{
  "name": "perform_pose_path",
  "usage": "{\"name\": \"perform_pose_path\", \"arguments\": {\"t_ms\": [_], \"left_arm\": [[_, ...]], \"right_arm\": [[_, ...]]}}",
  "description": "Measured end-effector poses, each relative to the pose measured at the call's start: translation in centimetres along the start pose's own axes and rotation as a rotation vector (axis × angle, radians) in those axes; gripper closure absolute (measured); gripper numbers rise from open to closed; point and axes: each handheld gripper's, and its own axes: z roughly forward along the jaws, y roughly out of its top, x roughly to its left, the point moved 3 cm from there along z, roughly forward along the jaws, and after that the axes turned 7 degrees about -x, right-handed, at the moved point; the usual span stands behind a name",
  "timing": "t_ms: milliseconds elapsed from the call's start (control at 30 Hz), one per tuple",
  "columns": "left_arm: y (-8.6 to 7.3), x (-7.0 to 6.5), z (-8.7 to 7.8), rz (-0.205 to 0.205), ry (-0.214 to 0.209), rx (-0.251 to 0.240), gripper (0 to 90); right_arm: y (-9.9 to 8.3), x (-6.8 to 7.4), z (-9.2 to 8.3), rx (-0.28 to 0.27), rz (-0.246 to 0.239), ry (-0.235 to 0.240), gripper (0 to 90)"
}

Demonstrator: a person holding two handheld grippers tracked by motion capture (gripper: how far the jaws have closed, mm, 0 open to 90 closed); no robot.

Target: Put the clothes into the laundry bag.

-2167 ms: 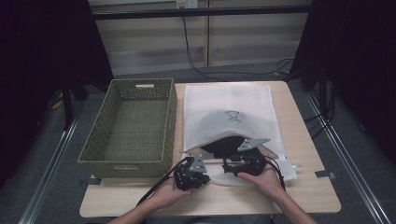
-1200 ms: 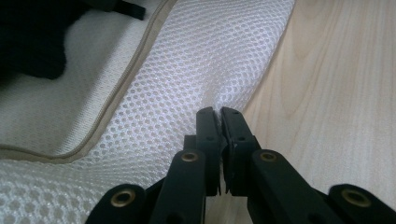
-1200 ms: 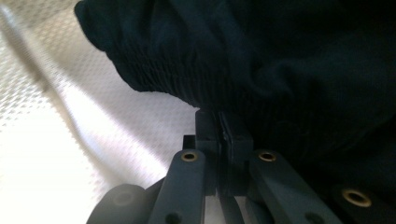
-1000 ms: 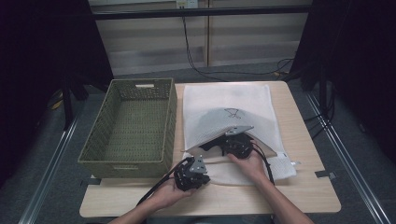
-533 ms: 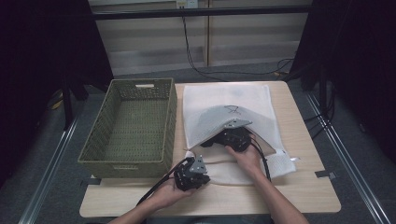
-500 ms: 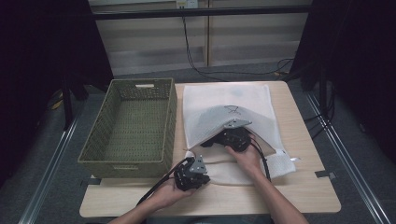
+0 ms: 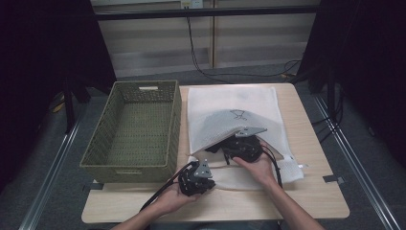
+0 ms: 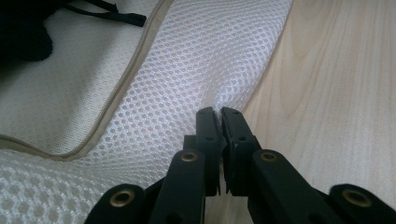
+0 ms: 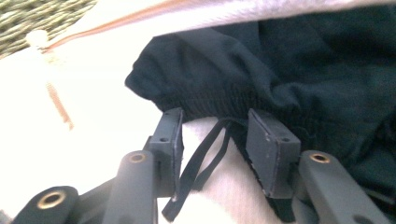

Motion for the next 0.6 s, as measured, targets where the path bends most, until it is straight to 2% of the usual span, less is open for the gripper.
{"name": "perform_pose_path", "arguments": {"t_ms": [200, 233, 267, 333, 400, 433, 600], "left_arm": [[0.0, 0.0, 0.0, 0.001, -0.001, 0.003, 86.6], [0.0, 0.0, 0.0, 0.001, -0.001, 0.003, 86.6], [0.0, 0.0, 0.0, 0.002, -0.001, -0.001, 86.6], [0.0, 0.0, 0.0, 0.002, -0.010, 0.002, 86.6], [0.0, 0.0, 0.0, 0.002, -0.001, 0.000, 86.5], [0.0, 0.0, -0.1, 0.000, -0.014, 0.004, 86.5], [0.0, 0.1, -0.1, -0.002, -0.013, 0.006, 86.3]], "right_arm": [[0.1, 0.3, -2.5, -0.047, 0.021, 0.055, 53.7], [0.1, 0.3, -2.5, -0.047, 0.021, 0.055, 53.7], [0.2, 0.1, -3.6, -0.076, 0.033, 0.059, 54.7], [0.3, 0.0, -4.4, -0.090, 0.038, 0.062, 55.3], [0.3, -0.2, -5.3, -0.104, 0.052, 0.069, 55.6], [0.3, -0.3, -5.7, -0.106, 0.048, 0.067, 55.6], [0.5, -0.8, -8.0, -0.137, 0.049, 0.059, 52.8]]}}
